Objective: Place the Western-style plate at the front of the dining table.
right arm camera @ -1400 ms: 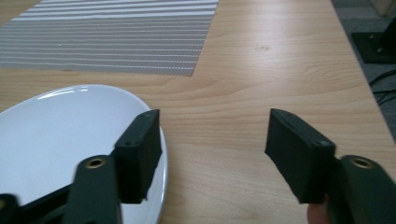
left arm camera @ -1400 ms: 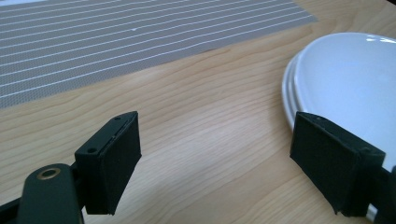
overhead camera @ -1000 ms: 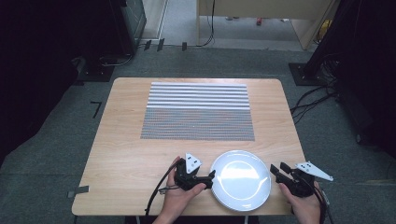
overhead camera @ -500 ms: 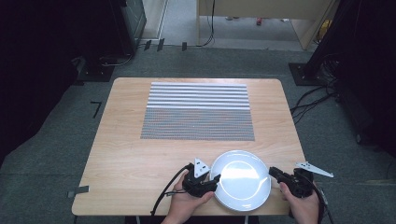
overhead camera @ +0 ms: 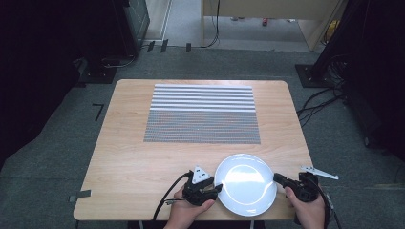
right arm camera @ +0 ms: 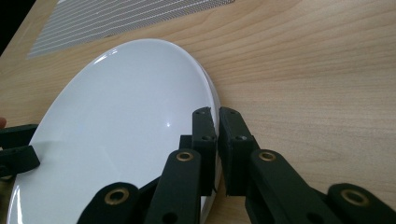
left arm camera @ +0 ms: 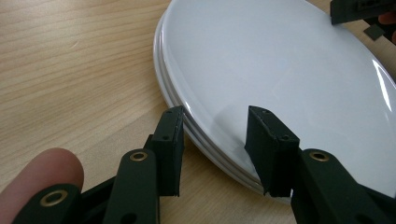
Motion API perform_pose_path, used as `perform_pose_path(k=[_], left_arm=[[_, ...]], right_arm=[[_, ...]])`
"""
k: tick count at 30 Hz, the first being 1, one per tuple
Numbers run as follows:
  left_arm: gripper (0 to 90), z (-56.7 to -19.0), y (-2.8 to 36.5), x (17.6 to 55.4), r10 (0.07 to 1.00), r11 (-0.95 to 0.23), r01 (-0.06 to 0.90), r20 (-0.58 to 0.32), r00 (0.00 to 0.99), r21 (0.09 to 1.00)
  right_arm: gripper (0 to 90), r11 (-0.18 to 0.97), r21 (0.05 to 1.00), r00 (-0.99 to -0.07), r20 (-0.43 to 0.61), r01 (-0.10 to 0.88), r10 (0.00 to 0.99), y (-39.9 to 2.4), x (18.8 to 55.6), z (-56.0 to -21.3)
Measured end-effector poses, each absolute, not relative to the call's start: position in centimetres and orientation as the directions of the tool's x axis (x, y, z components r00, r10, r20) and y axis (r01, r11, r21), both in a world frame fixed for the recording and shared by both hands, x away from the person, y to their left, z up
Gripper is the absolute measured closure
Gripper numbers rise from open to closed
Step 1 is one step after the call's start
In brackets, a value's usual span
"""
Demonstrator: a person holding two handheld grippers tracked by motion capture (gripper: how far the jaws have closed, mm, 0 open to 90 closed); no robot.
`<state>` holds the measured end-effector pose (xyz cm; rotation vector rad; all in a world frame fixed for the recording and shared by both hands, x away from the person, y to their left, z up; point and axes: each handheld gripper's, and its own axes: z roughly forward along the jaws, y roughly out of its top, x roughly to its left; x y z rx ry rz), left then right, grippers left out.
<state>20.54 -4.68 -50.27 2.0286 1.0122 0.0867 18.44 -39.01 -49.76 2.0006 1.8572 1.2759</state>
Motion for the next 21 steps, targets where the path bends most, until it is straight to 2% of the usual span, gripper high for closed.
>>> perform_pose_path(k=[21], left_arm=[[57.5,-50.47,-4.98,20.56,0.704,-0.295,0.638,-0.289,0.648,0.711]], right_arm=[[85.9,-0.328,0.576,-0.094,0.582,0.749,0.807,-39.71,18.48,-49.88]])
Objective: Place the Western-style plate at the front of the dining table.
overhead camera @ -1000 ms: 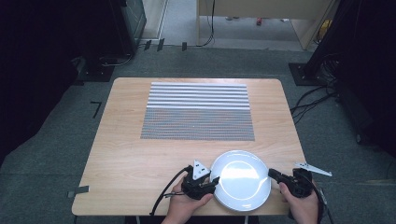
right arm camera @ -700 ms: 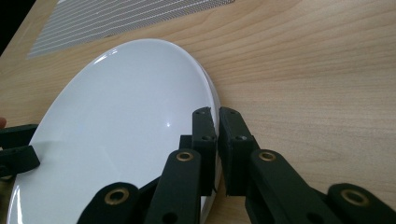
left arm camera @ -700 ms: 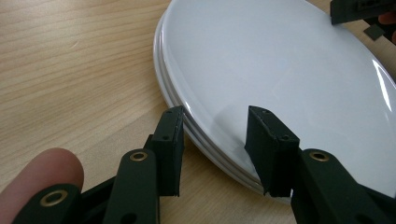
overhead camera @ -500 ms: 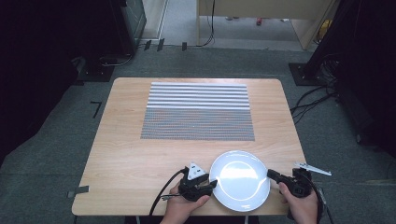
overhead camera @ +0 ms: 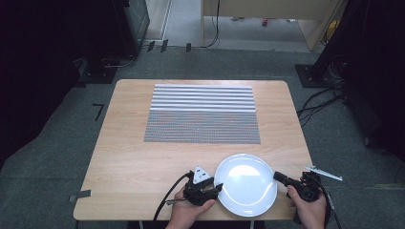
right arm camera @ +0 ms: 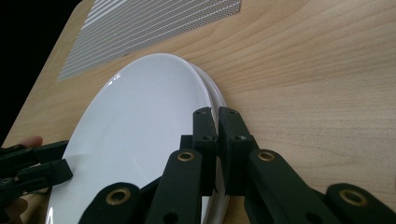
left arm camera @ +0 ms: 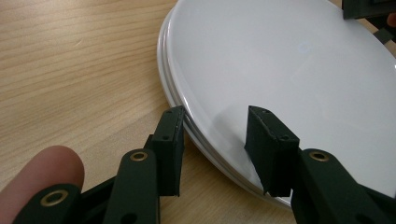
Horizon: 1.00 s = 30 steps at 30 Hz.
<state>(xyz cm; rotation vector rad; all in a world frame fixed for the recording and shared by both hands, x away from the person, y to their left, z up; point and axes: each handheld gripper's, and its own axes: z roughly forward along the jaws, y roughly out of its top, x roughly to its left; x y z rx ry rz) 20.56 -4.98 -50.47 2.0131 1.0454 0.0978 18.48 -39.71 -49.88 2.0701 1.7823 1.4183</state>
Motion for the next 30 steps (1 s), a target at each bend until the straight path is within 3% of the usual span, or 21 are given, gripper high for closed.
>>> perform_pose_path(k=[10,18,30], left_arm=[[57.3,-50.6,-5.1,20.6,0.715,-0.282,0.641,-0.289,0.637,0.714],[55.8,-50.6,-5.2,20.6,0.718,-0.277,0.643,-0.291,0.632,0.714],[55.5,-50.5,-5.4,20.5,0.733,-0.279,0.641,-0.273,0.623,0.715]], right_arm=[[85.7,-0.326,0.561,-0.075,0.575,0.760,0.815,-39.3,18.7,-50.0],[87.5,-0.422,0.512,-0.054,0.682,0.748,0.730,-40.2,18.8,-50.3],[86.5,-0.384,0.561,-0.058,0.615,0.733,0.787,-39.1,19.1,-50.5]])
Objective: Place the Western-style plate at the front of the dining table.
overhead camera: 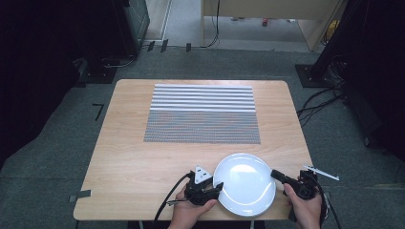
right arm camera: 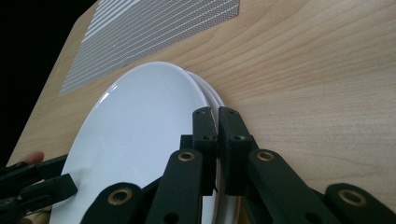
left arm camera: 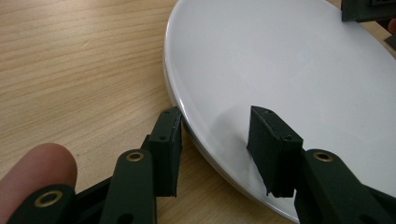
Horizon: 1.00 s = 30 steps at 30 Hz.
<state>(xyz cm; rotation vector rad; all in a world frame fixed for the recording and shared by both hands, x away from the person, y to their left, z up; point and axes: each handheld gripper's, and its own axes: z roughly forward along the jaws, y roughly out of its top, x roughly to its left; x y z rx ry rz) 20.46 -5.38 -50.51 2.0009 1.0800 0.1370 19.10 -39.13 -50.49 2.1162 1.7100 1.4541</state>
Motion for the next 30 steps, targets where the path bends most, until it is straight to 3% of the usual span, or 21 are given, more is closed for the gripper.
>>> perform_pose_path(k=[9,30], left_arm=[[56.1,-50.4,-5.2,20.5,0.736,-0.265,0.644,-0.281,0.616,0.717],[53.2,-50.4,-5.6,20.3,0.728,-0.282,0.631,-0.267,0.631,0.723]], right_arm=[[86.3,-0.400,0.602,-0.093,0.622,0.691,0.777,-39.0,18.9,-50.1],[82.7,-0.404,0.535,-0.057,0.650,0.742,0.758,-39.3,16.7,-49.8]])
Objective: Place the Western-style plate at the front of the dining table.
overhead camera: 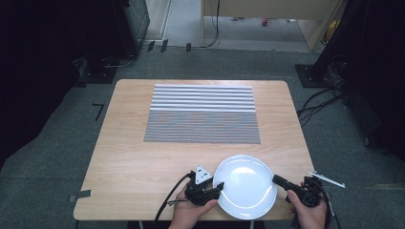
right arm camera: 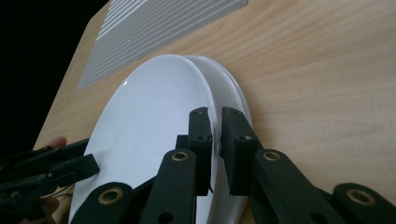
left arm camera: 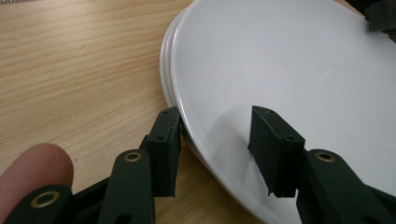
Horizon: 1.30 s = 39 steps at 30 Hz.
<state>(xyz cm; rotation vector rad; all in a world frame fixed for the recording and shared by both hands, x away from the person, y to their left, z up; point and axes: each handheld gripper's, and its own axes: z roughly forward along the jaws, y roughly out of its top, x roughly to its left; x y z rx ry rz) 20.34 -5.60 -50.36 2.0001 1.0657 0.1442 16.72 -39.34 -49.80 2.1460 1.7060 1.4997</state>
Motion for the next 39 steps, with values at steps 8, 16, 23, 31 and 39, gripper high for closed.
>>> perform_pose_path(k=[8,16,23,31,39], left_arm=[[53.0,-50.3,-5.9,20.1,0.732,-0.312,0.602,-0.218,0.646,0.735],[52.5,-50.3,-5.8,20.2,0.725,-0.313,0.606,-0.227,0.650,0.731],[52.3,-50.4,-5.5,20.3,0.714,-0.310,0.608,-0.244,0.657,0.730],[52.5,-50.4,-5.3,20.3,0.708,-0.314,0.619,-0.256,0.658,0.720],[51.6,-50.4,-4.8,20.9,0.687,-0.301,0.659,-0.323,0.651,0.689]], right_arm=[[80.1,-0.421,0.497,-0.046,0.686,0.759,0.727,-39.9,14.8,-50.5],[77.9,-0.425,0.480,-0.040,0.698,0.767,0.715,-40.0,14.6,-50.6],[79.3,-0.412,0.441,-0.017,0.699,0.797,0.715,-39.7,13.4,-51.0],[82.7,-0.422,0.443,0.015,0.676,0.791,0.737,-39.0,12.7,-50.4],[84.7,-0.441,0.448,0.030,0.675,0.777,0.738,-38.6,12.9,-50.1]])
